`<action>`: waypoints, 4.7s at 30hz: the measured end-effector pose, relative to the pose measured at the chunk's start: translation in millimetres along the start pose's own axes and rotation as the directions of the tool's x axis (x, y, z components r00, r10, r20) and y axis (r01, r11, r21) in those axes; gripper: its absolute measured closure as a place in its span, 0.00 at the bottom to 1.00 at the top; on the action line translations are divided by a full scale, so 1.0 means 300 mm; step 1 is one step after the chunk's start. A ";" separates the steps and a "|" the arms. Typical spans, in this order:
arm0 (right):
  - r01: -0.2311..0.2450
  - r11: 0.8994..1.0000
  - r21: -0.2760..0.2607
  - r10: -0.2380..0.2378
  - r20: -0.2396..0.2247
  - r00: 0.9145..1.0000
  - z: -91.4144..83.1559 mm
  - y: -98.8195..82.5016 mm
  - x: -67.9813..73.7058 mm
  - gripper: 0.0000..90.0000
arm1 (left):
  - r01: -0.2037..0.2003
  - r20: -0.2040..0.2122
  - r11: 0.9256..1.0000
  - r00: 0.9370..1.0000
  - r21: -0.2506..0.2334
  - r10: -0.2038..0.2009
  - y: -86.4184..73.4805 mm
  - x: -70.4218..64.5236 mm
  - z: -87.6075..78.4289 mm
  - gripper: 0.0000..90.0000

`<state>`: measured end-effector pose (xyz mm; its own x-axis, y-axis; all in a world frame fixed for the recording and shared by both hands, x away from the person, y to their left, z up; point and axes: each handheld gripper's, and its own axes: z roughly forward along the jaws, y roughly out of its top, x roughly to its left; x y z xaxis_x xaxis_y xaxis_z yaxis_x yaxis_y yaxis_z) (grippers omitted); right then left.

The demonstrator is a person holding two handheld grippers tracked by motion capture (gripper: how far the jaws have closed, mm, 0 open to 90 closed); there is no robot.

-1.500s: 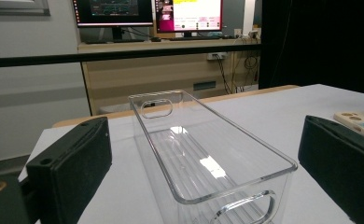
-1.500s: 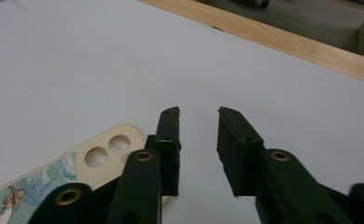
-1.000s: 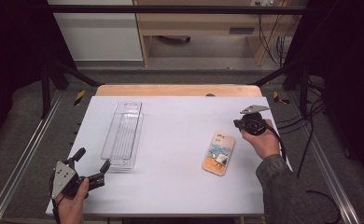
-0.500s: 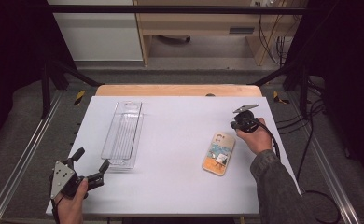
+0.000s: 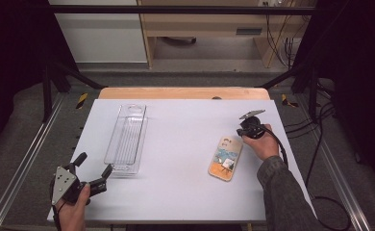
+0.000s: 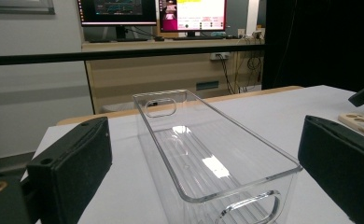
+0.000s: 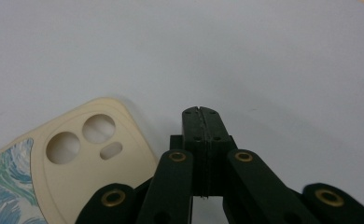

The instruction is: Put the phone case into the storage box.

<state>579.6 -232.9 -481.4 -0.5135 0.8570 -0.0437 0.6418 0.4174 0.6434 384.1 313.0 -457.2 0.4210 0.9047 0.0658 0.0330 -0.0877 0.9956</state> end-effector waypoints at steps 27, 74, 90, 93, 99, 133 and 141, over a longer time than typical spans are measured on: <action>0.018 0.998 0.059 -0.015 -0.059 0.998 0.013 -0.023 0.012 1.00 | -0.005 0.010 1.000 1.000 0.008 0.005 -0.001 -0.010 0.005 0.03; 0.060 0.995 0.076 -0.044 -0.194 0.980 -0.081 -0.121 0.203 1.00 | 0.006 0.003 1.000 1.000 0.011 -0.006 -0.002 -0.008 0.002 0.03; 0.081 0.996 0.024 -0.074 -0.208 0.975 -0.112 -0.160 0.315 1.00 | 0.007 -0.005 1.000 1.000 0.023 -0.007 0.002 -0.005 -0.001 0.03; 0.067 0.998 -0.012 -0.068 -0.200 0.977 -0.111 -0.166 0.313 1.00 | 0.008 -0.002 1.000 1.000 0.019 -0.008 0.011 -0.012 -0.012 0.03; 0.009 0.989 -0.146 -0.029 -0.135 0.990 -0.141 -0.173 0.300 1.00 | 0.012 0.011 1.000 1.000 0.024 -0.012 0.035 -0.026 -0.022 0.03; -0.055 0.784 -0.618 0.092 0.029 0.995 -0.394 -0.399 0.269 0.08 | -0.157 0.288 0.936 0.956 0.316 0.063 0.179 -0.415 0.211 0.03; -0.042 0.788 -0.614 0.074 0.028 0.997 -0.377 -0.412 0.275 0.09 | -0.202 0.350 0.900 0.935 0.387 0.059 0.166 -0.511 0.265 0.03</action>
<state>393.4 -248.1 -478.1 -0.4482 0.8938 -0.0172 0.1772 0.1076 0.9783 393.3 136.7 -423.1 0.7129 0.6945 0.0971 0.2956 -0.4232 0.8565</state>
